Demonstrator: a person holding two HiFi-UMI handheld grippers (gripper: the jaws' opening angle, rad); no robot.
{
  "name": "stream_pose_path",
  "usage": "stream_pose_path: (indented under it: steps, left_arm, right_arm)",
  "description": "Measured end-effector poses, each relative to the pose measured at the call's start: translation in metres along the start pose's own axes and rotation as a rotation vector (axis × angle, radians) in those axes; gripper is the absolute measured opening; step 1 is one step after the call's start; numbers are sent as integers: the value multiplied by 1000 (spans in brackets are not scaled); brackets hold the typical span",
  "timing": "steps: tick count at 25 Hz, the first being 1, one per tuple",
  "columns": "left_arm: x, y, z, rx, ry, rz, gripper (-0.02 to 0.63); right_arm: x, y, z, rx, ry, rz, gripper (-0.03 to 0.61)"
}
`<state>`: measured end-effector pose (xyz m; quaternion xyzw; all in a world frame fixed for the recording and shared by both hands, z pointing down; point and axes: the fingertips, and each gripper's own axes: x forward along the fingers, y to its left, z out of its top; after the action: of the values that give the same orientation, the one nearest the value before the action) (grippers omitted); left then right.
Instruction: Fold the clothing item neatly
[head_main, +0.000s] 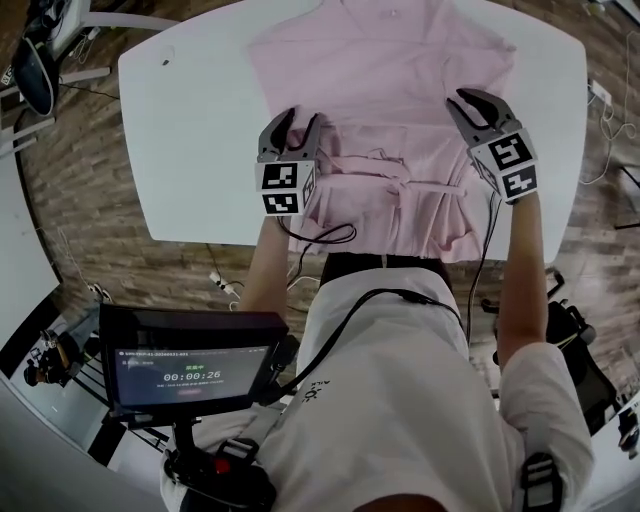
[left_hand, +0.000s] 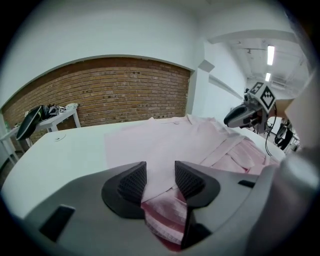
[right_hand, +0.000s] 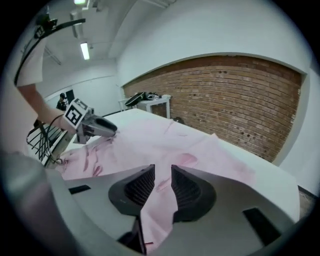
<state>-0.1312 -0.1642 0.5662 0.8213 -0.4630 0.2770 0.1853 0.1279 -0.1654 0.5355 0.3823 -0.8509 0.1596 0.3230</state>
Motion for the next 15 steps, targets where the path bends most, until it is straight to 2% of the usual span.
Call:
stream_pose_path:
  steps: [2, 6, 8, 11, 15]
  left_arm:
    - [2, 1, -2, 5, 11, -6, 175]
    - [5, 0, -4, -2, 24, -5, 175]
    - [5, -4, -2, 0, 22, -7, 175]
    - [2, -8, 2, -10, 9, -12, 175]
    - [-5, -10, 1, -20, 5, -18, 175]
  right_arm:
    - [10, 18, -11, -54, 58, 21, 91]
    - [32, 23, -28, -161, 165, 27, 86]
    - [29, 23, -25, -187, 166, 39, 59]
    - [6, 22, -12, -202, 137, 28, 55]
    - [-22, 34, -13, -156, 123, 28, 51]
